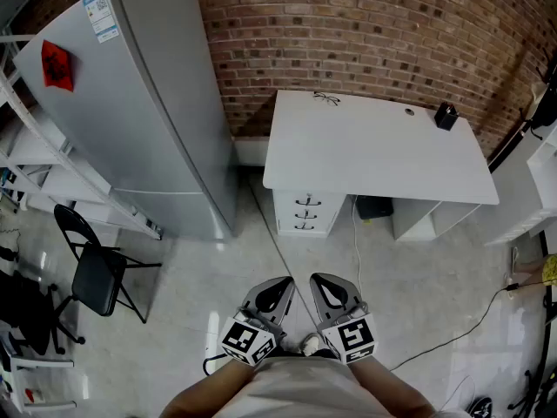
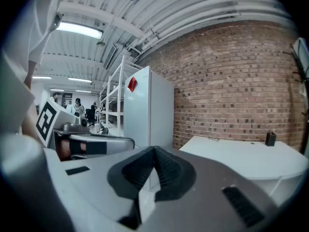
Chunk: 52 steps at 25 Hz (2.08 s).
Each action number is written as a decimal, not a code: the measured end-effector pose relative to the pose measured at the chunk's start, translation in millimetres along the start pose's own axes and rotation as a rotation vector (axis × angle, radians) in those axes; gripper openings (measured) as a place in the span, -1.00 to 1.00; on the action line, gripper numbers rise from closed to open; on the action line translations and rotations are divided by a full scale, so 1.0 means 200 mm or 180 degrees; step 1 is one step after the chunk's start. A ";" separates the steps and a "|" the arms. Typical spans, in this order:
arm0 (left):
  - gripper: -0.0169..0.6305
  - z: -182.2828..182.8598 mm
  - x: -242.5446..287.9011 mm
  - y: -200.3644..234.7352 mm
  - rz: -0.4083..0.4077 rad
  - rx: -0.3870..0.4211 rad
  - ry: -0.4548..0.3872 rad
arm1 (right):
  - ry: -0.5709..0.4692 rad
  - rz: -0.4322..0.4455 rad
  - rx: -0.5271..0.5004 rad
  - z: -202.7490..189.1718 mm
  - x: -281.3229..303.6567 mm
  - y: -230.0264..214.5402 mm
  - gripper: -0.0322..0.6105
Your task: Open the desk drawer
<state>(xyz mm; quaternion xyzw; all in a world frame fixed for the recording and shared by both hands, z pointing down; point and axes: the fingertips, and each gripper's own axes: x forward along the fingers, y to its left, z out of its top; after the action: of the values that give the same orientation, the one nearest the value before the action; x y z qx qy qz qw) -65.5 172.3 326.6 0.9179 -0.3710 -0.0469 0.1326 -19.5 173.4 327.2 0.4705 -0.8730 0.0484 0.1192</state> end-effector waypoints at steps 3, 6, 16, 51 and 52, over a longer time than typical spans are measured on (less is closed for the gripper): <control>-0.92 0.03 -0.02 0.01 0.0019 -0.0010 0.0016 | 0.0014 0.0001 0.0002 0.01 0.01 0.02 -0.85; -0.92 0.03 -0.03 0.03 0.0037 -0.0021 0.0007 | 0.0026 0.0000 -0.0005 0.01 0.01 0.03 -0.85; -0.92 -0.03 -0.03 -0.01 -0.0012 -0.0049 0.0033 | 0.0001 -0.0063 0.0080 -0.03 -0.03 0.01 -0.85; -0.92 -0.13 -0.03 -0.11 0.0504 -0.0027 0.0094 | 0.0000 0.0262 0.0213 -0.19 -0.19 -0.10 -0.85; -0.92 -0.12 -0.02 -0.10 0.0514 -0.0028 0.0087 | 0.0003 0.0266 0.0212 -0.18 -0.18 -0.11 -0.85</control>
<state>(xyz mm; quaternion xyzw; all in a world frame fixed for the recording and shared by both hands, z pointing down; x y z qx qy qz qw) -50.3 194.2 343.9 0.8850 -0.4417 -0.0251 0.1450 23.7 198.6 352.9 0.4373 -0.8897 0.0826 0.1017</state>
